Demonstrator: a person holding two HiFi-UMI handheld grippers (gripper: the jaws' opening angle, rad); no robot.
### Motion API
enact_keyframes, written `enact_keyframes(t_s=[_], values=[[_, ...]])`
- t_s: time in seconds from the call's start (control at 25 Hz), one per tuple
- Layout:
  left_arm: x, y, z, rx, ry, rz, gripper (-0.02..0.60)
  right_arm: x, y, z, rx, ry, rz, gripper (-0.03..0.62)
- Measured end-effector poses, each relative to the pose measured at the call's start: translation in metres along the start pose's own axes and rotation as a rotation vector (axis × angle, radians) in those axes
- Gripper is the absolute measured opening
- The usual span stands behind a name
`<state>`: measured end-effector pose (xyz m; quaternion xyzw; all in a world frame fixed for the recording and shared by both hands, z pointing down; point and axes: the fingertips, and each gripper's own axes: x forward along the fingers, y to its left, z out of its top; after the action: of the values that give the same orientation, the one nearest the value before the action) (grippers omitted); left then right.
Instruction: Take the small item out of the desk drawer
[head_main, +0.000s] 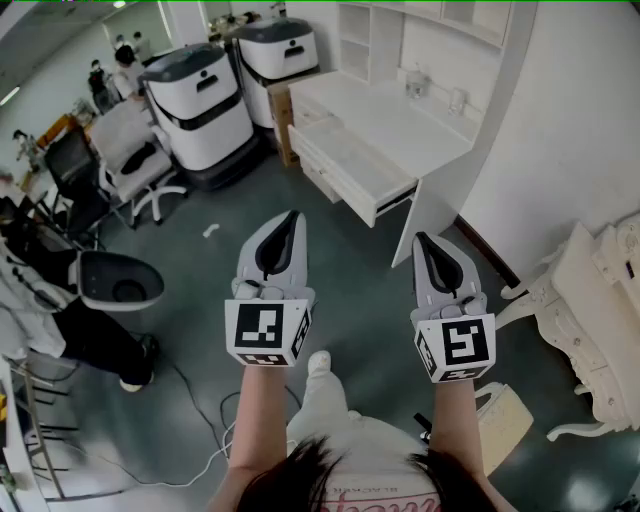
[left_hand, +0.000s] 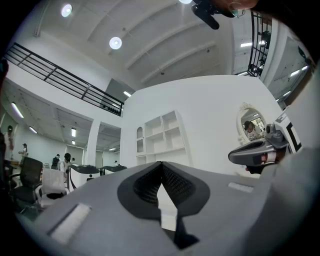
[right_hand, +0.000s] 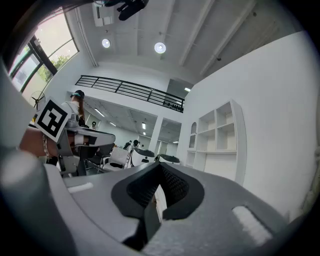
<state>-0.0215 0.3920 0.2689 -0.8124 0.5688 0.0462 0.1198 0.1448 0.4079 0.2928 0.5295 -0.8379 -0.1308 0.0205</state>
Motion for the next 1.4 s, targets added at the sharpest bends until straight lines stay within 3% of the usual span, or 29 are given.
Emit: enact_keyframes(t_s=[0.52,1.4], values=[[0.063,0.038,-0.001,0.022,-0.016,-0.009,0.012,0.061,-0.039,0.010,-0.017,-0.028,-0.048,0.002],[0.224,0.153,-0.041,-0.013,-0.028,-0.063,0.011,0.241,-0.086,-0.003,-0.013,0.004,-0.146,0.002]])
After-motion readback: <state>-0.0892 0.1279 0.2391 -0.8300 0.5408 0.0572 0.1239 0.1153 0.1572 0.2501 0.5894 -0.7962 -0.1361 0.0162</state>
